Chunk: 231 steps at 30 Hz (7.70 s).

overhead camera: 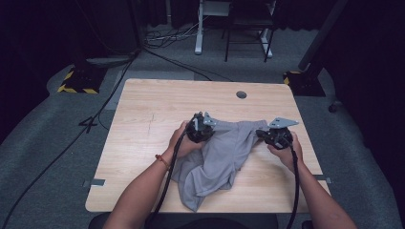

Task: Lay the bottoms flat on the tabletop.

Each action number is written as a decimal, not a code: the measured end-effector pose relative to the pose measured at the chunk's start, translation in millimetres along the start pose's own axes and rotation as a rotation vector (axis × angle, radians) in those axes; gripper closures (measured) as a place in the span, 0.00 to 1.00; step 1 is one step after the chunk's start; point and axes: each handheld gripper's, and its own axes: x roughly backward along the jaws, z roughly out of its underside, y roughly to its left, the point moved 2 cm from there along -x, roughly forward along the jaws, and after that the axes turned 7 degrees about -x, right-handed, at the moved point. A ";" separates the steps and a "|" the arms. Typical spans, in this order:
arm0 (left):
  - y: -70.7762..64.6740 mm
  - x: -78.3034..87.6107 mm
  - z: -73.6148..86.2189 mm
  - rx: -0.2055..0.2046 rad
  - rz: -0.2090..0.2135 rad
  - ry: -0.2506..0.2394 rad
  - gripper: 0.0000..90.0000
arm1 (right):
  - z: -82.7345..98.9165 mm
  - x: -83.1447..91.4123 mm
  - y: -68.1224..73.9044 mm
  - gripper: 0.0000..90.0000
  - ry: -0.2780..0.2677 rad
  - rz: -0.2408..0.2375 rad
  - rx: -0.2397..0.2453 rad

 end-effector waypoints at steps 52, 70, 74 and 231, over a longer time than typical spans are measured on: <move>-50.2 46.3 116.8 0.122 0.099 0.051 0.36 | 19.3 -39.8 88.9 0.94 0.215 -0.283 0.214; -45.4 43.8 120.6 0.115 0.080 0.022 0.38 | -50.9 55.4 59.3 0.93 -0.125 -0.224 0.163; -45.4 44.0 120.8 0.114 0.079 0.021 0.38 | -32.9 33.7 63.0 0.74 -0.023 -0.259 0.164; -17.5 55.3 141.4 0.237 -0.030 0.062 0.24 | 73.3 33.7 117.9 0.62 0.267 -0.397 0.228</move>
